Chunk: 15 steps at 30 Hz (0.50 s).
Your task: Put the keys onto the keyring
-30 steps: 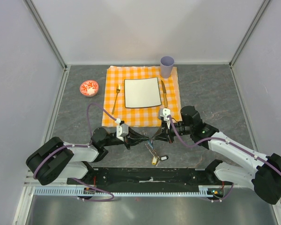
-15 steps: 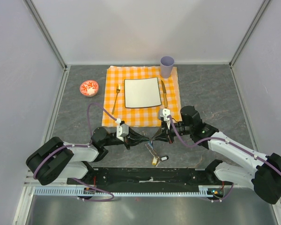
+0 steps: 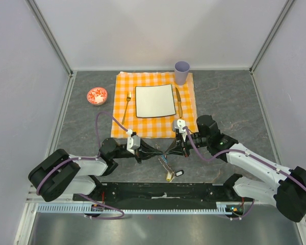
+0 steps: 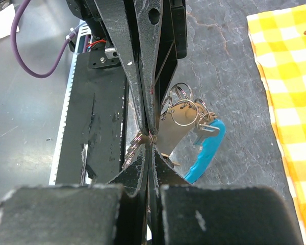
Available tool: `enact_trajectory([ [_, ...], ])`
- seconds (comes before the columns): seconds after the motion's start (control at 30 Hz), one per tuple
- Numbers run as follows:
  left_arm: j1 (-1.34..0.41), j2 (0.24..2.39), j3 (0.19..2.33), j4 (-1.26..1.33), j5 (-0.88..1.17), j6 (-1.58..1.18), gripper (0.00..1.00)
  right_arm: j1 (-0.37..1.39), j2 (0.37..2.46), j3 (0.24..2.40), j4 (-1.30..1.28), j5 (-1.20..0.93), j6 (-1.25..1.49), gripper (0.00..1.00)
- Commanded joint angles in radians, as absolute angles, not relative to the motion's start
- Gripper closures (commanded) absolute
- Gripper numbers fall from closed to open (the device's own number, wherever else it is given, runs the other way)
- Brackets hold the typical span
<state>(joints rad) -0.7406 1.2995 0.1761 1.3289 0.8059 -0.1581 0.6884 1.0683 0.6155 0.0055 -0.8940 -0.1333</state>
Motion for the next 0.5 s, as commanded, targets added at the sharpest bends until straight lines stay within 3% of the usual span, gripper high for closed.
enact_trajectory([
  [0.0,-0.741,1.295,0.215,1.486,0.833,-0.176,0.98,0.695,1.081,0.646,0.081,-0.977,-0.160,1.00],
  [0.47,-0.741,1.322,0.238,1.500,0.877,-0.186,0.98,0.695,1.121,0.641,0.159,-0.977,-0.132,1.00],
])
